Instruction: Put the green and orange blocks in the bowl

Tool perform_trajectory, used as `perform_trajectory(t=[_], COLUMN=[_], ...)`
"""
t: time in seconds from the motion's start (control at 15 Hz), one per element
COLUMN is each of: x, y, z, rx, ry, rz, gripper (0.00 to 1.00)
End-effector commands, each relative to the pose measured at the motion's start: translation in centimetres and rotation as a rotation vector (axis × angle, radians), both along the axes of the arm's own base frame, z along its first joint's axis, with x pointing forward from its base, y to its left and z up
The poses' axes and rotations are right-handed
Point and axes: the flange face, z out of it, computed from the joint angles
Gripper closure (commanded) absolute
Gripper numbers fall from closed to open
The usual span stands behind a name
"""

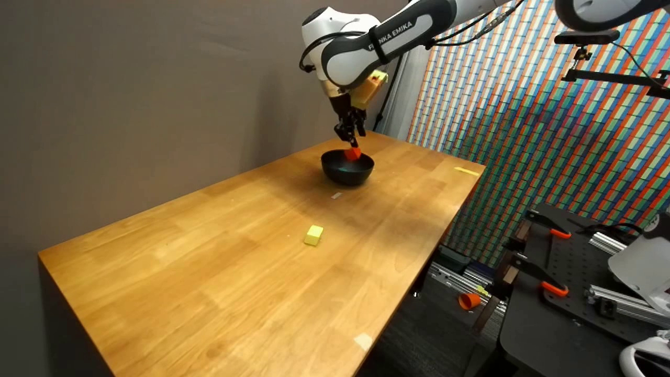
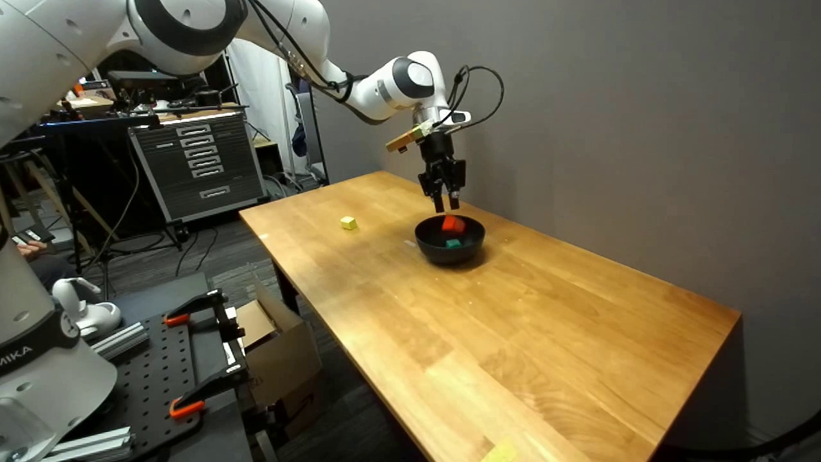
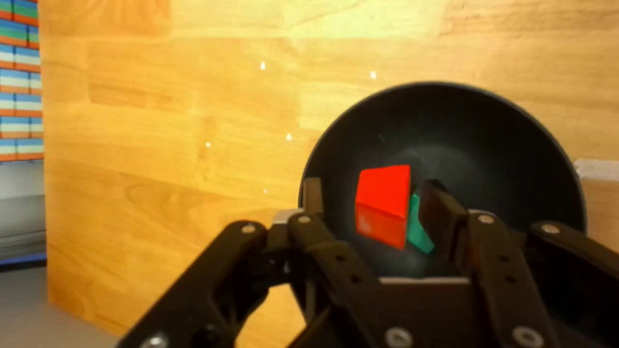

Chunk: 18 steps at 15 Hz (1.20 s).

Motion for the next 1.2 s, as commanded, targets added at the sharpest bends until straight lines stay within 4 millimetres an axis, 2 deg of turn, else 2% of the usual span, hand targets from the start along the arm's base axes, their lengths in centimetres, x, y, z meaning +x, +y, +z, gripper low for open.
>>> perform_trajectory(t=[0.0, 0.13, 0.53, 0.93, 1.0, 1.13], x=[-4.1, -6.1, -12.0, -18.4, -15.0, -15.9], y=[-2.1, -3.3, -5.1, -7.4, -6.5, -6.7], z=[2.1, 3.0, 7.2, 11.8, 10.0, 10.8], rx=[0.146, 0.225, 0.485, 0.552, 0.516, 0.517], ry=[0.108, 0.151, 0.169, 0.075, 0.132, 0.125], rz=[-0.029, -0.055, -0.108, -0.182, -0.160, -0.162], gripper=[0.14, 0.01, 0.00, 0.00, 0.00, 0.00])
